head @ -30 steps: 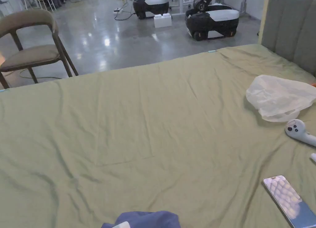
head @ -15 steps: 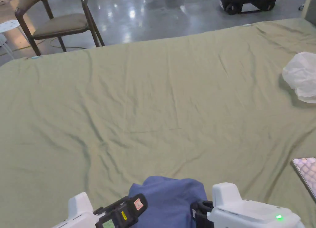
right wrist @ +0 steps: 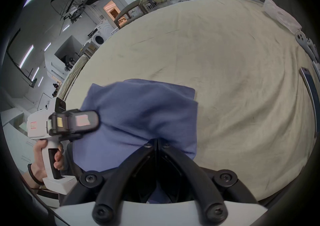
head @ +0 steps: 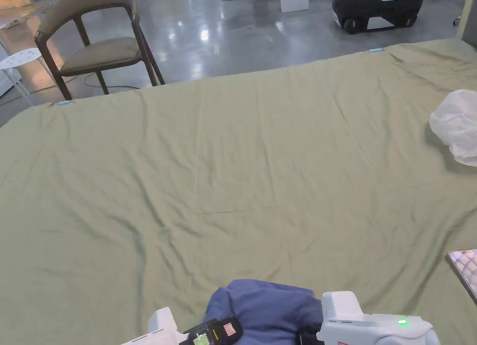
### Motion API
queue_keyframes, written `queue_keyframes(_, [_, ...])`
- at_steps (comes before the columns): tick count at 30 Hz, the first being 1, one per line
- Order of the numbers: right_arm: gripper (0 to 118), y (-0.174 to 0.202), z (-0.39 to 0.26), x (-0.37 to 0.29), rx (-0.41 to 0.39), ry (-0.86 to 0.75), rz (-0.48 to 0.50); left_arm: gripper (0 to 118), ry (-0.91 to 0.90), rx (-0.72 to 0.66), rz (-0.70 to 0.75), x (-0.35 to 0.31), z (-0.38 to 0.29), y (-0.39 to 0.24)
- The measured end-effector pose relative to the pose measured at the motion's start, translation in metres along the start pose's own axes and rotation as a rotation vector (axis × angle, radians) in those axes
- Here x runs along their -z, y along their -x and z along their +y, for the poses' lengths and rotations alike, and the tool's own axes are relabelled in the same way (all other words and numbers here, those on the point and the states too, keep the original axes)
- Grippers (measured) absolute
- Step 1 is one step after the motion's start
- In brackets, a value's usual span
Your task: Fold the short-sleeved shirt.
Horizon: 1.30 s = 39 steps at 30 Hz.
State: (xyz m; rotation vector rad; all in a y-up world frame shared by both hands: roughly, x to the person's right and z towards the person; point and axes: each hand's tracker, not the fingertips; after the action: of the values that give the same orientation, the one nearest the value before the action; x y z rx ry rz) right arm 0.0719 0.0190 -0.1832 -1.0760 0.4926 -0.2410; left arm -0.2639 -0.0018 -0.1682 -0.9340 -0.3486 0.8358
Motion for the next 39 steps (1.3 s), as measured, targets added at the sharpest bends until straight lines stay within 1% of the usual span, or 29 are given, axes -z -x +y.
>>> queue_keyframes(2, [0,0.003,0.000,-0.004,-0.011,-0.002,-0.004,30,0.008,-0.003,-0.026,-0.005,0.002,-0.001])
queue_keyframes(4, [0,0.005,-0.001,-0.016,-0.011,-0.030,0.039,27,-0.008,-0.010,-0.030,-0.020,0.006,-0.004])
queue_keyframes(6, [0,0.007,-0.005,-0.033,0.052,-0.098,0.143,27,-0.073,-0.007,-0.053,-0.049,0.015,-0.004])
queue_keyframes(8, [0,0.003,-0.013,-0.043,0.086,-0.109,0.159,27,-0.116,0.027,-0.024,-0.087,0.036,0.007])
queue_keyframes(10, [0,-0.002,-0.023,-0.050,0.069,-0.097,0.152,27,-0.164,0.038,0.077,-0.133,0.065,0.027])
queue_keyframes(11, [0,-0.006,-0.030,-0.053,0.044,-0.072,0.121,27,-0.197,0.041,0.123,-0.161,0.082,0.043])
queue_keyframes(13, [0,-0.014,-0.043,-0.059,0.030,-0.055,0.051,27,-0.245,0.079,0.282,-0.207,0.116,0.073])
queue_keyframes(14, [0,-0.019,-0.049,-0.060,0.040,-0.050,0.052,27,-0.255,0.043,0.343,-0.228,0.131,0.091])
queue_keyframes(16, [0,-0.029,-0.060,-0.063,0.079,-0.053,0.059,27,-0.274,0.023,0.446,-0.255,0.152,0.117])
queue_keyframes(17, [0,-0.034,-0.065,-0.064,0.131,-0.054,0.064,27,-0.294,0.013,0.502,-0.260,0.159,0.126])
queue_keyframes(18, [0,-0.037,-0.066,-0.066,0.165,-0.057,0.069,29,-0.293,0.021,0.524,-0.259,0.163,0.133])
queue_keyframes(19, [0,-0.040,-0.067,-0.067,0.188,-0.069,0.070,37,-0.280,-0.010,0.517,-0.254,0.168,0.140])
queue_keyframes(20, [0,-0.040,-0.067,-0.069,0.193,-0.084,0.063,50,-0.272,-0.049,0.513,-0.248,0.170,0.143])
queue_keyframes(21, [0,-0.040,-0.066,-0.073,0.197,-0.106,0.051,67,-0.278,-0.072,0.548,-0.243,0.172,0.147])
queue_keyframes(22, [0,-0.039,-0.063,-0.079,0.190,-0.140,0.027,86,-0.308,-0.064,0.641,-0.238,0.172,0.146])
queue_keyframes(23, [0,-0.038,-0.060,-0.087,0.170,-0.178,0.010,92,-0.328,-0.035,0.742,-0.235,0.172,0.141])
queue_keyframes(24, [0,-0.037,-0.058,-0.094,0.159,-0.211,0.004,91,-0.312,0.052,0.776,-0.234,0.169,0.134])
queue_keyframes(25, [0,-0.038,-0.055,-0.103,0.151,-0.245,-0.002,91,-0.302,0.161,0.769,-0.235,0.165,0.122])
queue_keyframes(27, [0,-0.036,-0.047,-0.122,0.138,-0.305,-0.031,92,-0.376,0.310,0.785,-0.243,0.150,0.084])
queue_keyframes(29, [0,-0.028,-0.034,-0.146,0.111,-0.380,-0.097,91,-0.433,0.438,0.771,-0.256,0.127,0.034])
queue_keyframes(31, [0,-0.016,-0.023,-0.171,0.042,-0.481,-0.137,91,-0.537,0.567,0.739,-0.265,0.098,-0.017])
queue_keyframes(33, [0,-0.002,-0.015,-0.195,-0.036,-0.595,-0.181,91,-0.659,0.653,0.693,-0.275,0.065,-0.068])
queue_keyframes(35, [0,0.011,-0.008,-0.211,-0.095,-0.666,-0.209,91,-0.798,0.692,0.669,-0.276,0.033,-0.105])
queue_keyframes(36, [0,0.016,-0.005,-0.218,-0.127,-0.698,-0.217,91,-0.829,0.710,0.642,-0.277,0.021,-0.122])
queue_keyframes(37, [0,0.020,-0.002,-0.223,-0.157,-0.727,-0.224,89,-0.850,0.734,0.616,-0.275,0.008,-0.137])
queue_keyframes(38, [0,0.023,0.000,-0.227,-0.184,-0.747,-0.237,86,-0.910,0.738,0.607,-0.273,-0.005,-0.150])
queue_keyframes(39, [0,0.028,0.002,-0.232,-0.215,-0.764,-0.246,82,-0.918,0.760,0.594,-0.270,-0.015,-0.164])
